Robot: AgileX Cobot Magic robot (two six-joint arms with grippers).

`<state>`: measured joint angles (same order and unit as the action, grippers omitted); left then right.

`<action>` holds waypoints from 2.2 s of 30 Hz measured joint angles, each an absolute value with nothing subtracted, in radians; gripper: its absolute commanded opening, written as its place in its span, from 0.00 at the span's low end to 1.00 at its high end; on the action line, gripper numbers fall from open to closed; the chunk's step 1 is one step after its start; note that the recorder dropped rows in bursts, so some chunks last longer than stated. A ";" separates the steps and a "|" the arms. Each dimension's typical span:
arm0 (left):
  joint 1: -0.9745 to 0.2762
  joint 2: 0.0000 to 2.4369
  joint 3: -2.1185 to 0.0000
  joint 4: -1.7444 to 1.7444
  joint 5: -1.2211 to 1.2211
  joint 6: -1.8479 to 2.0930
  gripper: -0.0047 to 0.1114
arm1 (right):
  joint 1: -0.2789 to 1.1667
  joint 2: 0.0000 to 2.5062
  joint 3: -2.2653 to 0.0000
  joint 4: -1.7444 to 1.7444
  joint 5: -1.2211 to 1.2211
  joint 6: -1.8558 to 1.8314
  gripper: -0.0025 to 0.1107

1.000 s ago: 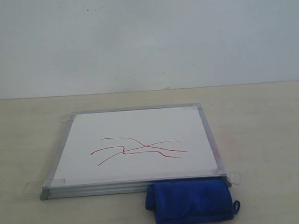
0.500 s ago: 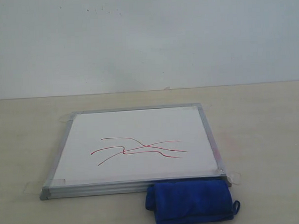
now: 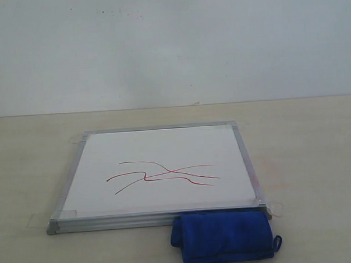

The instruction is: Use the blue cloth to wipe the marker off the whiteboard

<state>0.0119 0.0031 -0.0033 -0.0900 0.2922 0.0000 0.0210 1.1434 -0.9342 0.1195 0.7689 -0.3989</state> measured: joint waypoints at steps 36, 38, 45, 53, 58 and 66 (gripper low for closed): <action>0.012 0.003 -0.003 -0.090 0.292 0.000 0.07 | 0.777 1.614 -0.996 -0.027 0.629 -0.896 0.43; 0.012 0.003 -0.003 -0.090 0.292 0.000 0.07 | 0.777 1.627 -0.996 -0.038 0.607 -0.896 0.46; 0.012 0.003 -0.003 -0.090 0.292 0.000 0.07 | 0.777 1.680 -0.996 -0.125 0.528 -0.853 0.46; 0.012 0.003 -0.003 -0.090 0.292 0.000 0.07 | 0.777 1.757 -0.996 -0.296 0.532 -0.650 0.46; 0.012 0.003 -0.003 -0.090 0.292 0.000 0.07 | 0.777 1.772 -0.996 -0.305 0.570 -0.633 0.46; 0.012 0.003 -0.003 -0.090 0.292 0.000 0.07 | 0.777 1.818 -0.996 -0.305 0.576 -0.627 0.46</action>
<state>0.0119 0.0031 -0.0033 -0.0900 0.2922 0.0000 0.7765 1.8184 -0.9961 -0.3055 0.5762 -0.6267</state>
